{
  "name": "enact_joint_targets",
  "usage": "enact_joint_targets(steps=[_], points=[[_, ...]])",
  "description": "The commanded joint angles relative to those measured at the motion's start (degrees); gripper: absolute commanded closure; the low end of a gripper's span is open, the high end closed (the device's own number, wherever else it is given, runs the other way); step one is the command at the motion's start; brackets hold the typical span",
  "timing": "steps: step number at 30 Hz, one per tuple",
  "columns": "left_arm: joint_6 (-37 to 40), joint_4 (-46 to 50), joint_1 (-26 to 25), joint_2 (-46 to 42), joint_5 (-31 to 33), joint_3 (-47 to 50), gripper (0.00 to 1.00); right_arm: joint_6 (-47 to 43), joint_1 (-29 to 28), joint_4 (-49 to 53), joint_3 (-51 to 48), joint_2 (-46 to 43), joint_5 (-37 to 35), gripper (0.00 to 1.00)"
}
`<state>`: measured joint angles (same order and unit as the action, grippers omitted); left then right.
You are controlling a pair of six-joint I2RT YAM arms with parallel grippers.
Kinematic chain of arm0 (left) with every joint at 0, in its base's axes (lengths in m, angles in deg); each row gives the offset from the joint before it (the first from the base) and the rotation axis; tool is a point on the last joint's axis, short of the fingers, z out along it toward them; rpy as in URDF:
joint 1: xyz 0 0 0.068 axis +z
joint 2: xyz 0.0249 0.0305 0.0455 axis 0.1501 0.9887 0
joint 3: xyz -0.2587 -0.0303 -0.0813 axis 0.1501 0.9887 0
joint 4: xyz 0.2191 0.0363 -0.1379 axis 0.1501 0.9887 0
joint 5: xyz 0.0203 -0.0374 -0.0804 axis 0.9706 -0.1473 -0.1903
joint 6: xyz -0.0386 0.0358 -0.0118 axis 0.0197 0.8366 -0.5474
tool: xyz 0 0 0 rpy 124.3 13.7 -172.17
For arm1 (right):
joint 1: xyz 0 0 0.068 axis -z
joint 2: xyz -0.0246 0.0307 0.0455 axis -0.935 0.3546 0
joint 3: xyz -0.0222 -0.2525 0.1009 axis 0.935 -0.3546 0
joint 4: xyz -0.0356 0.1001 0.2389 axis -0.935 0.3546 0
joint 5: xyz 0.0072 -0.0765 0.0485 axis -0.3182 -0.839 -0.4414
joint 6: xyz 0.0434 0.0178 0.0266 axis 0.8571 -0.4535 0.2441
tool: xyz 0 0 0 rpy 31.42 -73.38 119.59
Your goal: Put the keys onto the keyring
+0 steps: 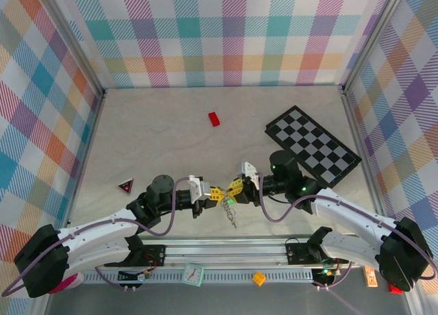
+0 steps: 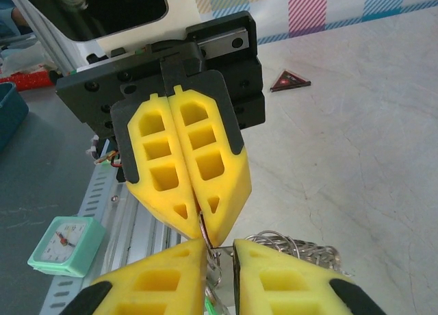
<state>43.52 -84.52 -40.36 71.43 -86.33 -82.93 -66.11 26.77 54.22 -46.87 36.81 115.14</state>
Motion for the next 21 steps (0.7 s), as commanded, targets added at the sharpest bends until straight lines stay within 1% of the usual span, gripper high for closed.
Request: enact_joint_targets(steps=[1, 10, 17, 21], points=[[-0.1, -5.0, -0.3, -0.2, -1.9, -1.3, 1.0, -2.3, -0.5, 1.6, 1.8, 0.2, 1.8, 0.82], [-0.1, -4.6, -0.3, -0.2, -1.8, -1.2, 1.0, -3.8, -0.6, 4.6, 0.9, -2.9, -0.8, 0.81], [-0.4, -5.1, -0.3, 0.3, -2.3, -1.3, 1.0, -4.4, -1.2, 5.1, 2.2, -0.3, -0.1, 0.86], [-0.4, -5.0, -0.2, 0.3, -2.4, -1.4, 1.0, -4.6, -1.5, 4.7, 2.5, 0.5, 0.3, 0.86]])
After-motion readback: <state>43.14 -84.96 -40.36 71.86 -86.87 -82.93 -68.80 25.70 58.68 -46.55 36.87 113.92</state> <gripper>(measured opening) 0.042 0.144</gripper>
